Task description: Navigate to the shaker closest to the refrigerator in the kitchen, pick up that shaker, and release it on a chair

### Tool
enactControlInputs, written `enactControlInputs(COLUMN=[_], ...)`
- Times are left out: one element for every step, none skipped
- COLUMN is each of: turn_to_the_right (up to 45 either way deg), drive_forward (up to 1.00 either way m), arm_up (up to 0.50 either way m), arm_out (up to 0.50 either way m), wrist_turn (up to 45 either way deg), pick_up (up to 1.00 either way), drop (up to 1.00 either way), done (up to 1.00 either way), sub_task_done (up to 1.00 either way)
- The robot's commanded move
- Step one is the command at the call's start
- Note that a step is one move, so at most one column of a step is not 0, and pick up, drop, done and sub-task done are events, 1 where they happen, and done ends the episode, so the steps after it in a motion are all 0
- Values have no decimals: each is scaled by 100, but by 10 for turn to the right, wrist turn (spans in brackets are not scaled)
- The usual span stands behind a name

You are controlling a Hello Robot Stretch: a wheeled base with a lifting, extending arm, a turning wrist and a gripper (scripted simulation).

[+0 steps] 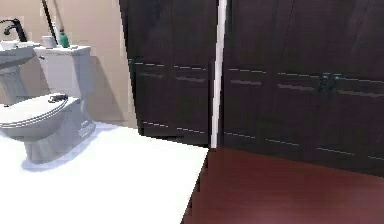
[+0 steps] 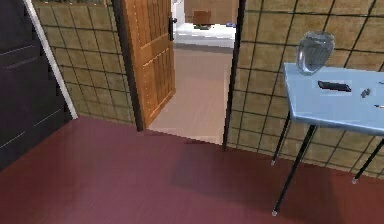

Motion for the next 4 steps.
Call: enactControlInputs(turn_to_the_right=[450,240,0,-450], drive_forward=[0,0,30,0], arm_up=[0,0,0,0], arm_out=[0,0,0,0], wrist_turn=[0,0,0,0], pick_up=[0,0,0,0], drop=[0,0,0,0], done=[0,0,0,0], sub_task_done=[0,0,0,0])
